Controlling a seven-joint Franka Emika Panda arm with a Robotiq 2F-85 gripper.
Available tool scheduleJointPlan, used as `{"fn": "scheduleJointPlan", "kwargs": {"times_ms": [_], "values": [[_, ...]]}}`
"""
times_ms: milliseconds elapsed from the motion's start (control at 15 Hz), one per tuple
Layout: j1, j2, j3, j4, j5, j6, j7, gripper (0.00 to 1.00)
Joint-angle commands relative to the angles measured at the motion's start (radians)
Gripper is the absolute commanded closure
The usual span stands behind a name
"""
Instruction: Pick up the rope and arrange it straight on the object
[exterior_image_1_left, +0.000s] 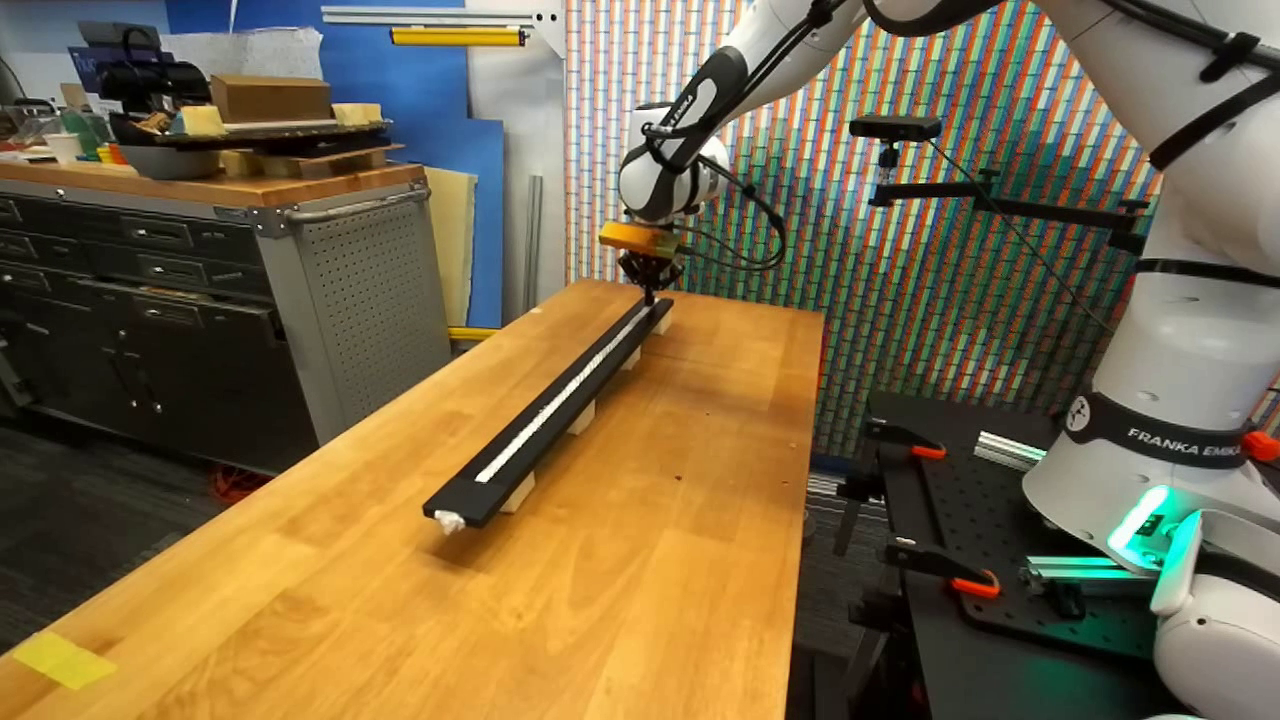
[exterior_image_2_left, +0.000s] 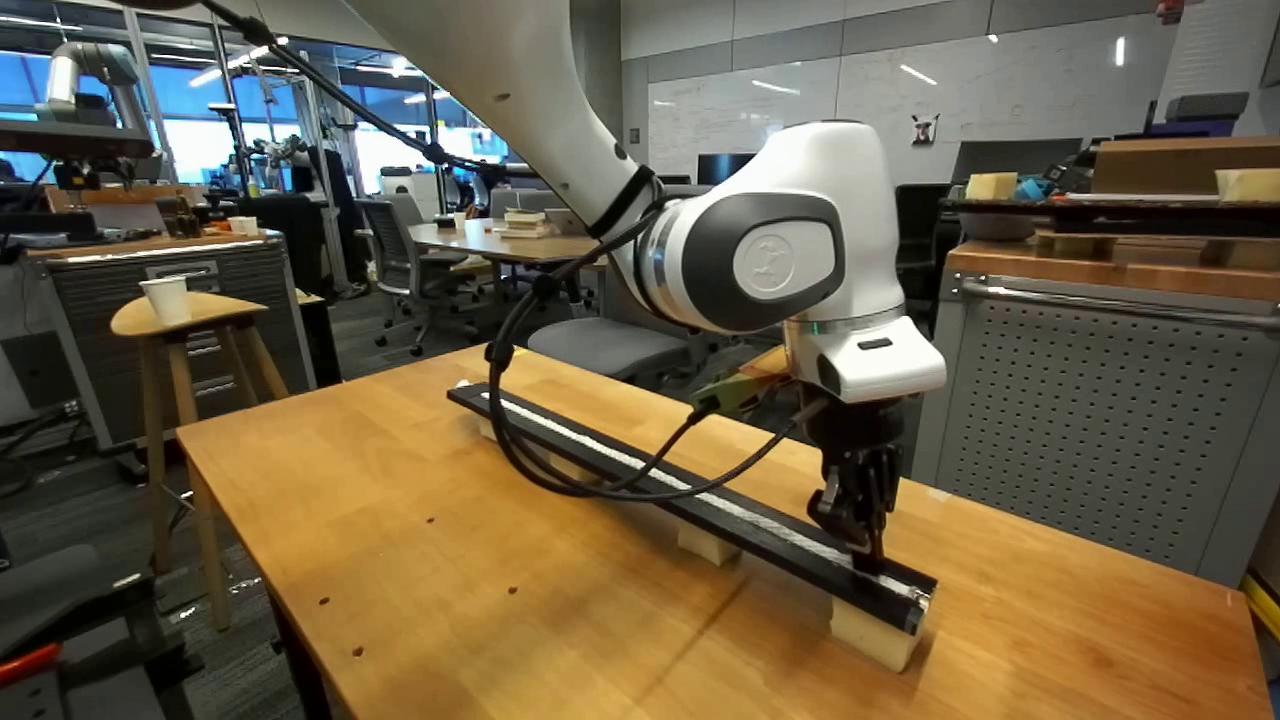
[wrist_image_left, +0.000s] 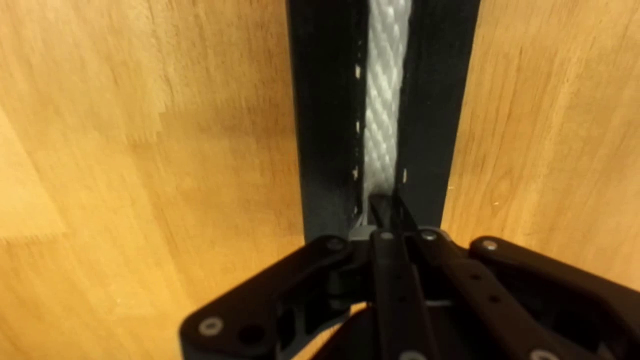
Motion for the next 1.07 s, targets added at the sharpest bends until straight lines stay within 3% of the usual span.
{"fn": "scheduleJointPlan", "kwargs": {"times_ms": [0, 733, 1000], "values": [[-0.008, 0.028, 0.015, 0.026, 0.002, -0.022, -0.001, 1.0], [0.111, -0.153, -0.035, -0.156, -0.083, -0.011, 0.023, 1.0], [0.141, -0.224, -0.024, -0.204, -0.122, -0.041, 0.009, 1.0]]}}
